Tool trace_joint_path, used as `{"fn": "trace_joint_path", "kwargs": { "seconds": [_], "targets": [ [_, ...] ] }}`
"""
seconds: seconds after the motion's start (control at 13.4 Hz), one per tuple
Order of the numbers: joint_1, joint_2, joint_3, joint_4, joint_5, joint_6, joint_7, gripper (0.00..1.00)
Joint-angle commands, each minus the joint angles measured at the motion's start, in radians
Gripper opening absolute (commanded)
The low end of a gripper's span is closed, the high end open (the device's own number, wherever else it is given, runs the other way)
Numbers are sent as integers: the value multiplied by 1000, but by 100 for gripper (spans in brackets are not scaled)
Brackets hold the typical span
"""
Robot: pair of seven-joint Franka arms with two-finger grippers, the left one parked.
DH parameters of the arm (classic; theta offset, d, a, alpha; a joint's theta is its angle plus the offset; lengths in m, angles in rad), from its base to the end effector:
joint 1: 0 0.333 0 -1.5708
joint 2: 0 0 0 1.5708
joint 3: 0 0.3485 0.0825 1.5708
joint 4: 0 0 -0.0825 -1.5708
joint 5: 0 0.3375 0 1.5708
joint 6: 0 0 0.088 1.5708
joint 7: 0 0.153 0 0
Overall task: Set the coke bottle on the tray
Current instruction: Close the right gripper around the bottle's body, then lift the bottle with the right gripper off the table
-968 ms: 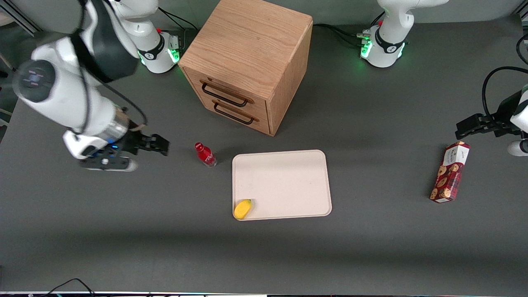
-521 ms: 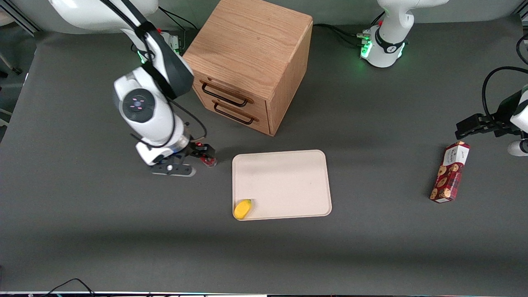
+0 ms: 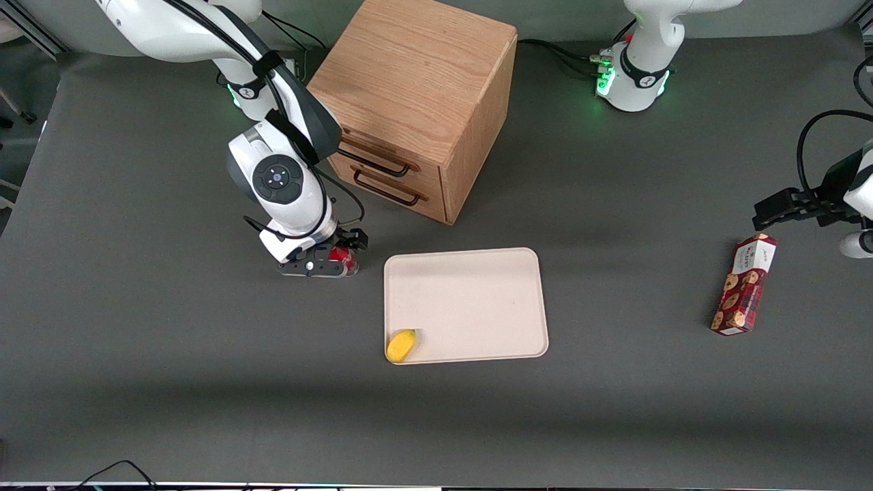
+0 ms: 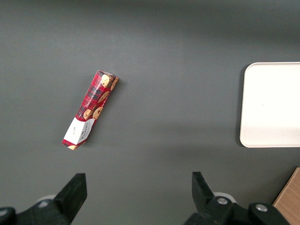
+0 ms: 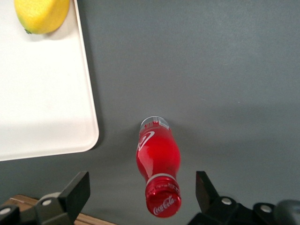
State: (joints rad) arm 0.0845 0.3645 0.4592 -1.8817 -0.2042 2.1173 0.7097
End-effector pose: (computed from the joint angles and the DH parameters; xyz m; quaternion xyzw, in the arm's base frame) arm 0.5176 0.2734 0.3385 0.9985 -0.0356 -0.0312 0.0287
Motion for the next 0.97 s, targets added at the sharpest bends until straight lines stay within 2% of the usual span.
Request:
{"fn": "trace_joint_path", "kwargs": {
  "seconds": [0.0,0.3,0.37,0.6,0.67,0.74,0.89],
  "targets": [
    [-5,-36,4,-66,-24,56,28,100],
    [-8,-39,4,-92,-26,61,24,99],
    [-12,-39,4,-92,-26,61,22,96],
    [-18,-39,1,-92,-27,61,19,72],
    [-20,-39,-1,-92,-27,61,19,57],
    [-20,-39,-2,-92,-26,61,19,47],
    [-20,-39,-2,-96,-26,61,19,37]
  ]
}}
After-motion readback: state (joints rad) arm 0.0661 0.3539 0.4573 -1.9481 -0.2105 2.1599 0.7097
